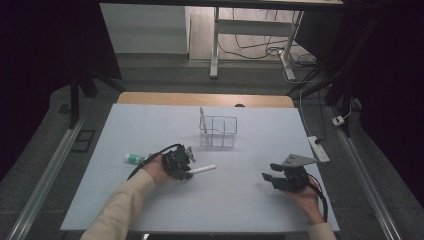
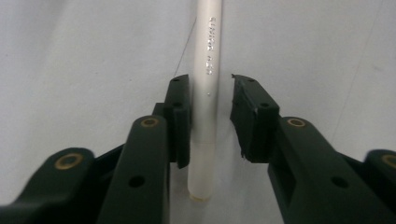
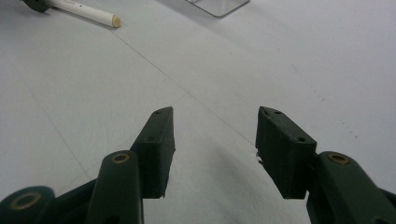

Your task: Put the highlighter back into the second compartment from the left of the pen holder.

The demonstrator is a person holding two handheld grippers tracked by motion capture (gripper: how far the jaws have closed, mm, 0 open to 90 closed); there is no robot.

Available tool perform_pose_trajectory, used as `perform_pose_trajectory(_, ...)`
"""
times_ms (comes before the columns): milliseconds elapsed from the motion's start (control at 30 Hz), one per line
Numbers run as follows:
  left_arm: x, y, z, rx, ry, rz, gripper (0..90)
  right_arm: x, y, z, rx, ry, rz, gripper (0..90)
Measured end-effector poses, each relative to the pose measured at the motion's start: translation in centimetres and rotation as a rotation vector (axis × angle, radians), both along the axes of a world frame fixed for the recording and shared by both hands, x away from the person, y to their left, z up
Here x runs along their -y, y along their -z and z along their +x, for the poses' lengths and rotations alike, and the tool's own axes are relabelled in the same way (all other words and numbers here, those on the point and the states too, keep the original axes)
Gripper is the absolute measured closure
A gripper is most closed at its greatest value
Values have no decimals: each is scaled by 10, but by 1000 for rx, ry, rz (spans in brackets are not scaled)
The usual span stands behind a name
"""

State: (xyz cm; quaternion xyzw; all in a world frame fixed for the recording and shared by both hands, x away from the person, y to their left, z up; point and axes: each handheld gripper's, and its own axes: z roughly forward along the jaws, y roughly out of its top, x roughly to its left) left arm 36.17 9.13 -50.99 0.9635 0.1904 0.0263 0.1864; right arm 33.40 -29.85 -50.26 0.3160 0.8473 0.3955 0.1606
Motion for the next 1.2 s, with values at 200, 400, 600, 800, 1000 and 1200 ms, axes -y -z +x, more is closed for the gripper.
perform_pose_trajectory(200,2,-1,-3,18,34,13,780,0,0,0,2,-1,-1,463)
perform_pose_trajectory(400,2,0,-3,16,33,5,786,0,-1,0,5,1,-2,463)
perform_pose_trajectory(600,0,-1,-4,24,37,-3,787,1,-1,0,4,2,-2,463)
perform_pose_trajectory(800,-4,-7,-5,46,25,-47,788,2,-2,0,6,2,0,463)
perform_pose_trajectory(1000,-18,-15,-5,62,-26,-138,787,1,-2,0,5,1,2,462)
perform_pose_trajectory(1200,-32,-21,-8,88,-77,-221,787,0,0,0,9,-2,7,463)
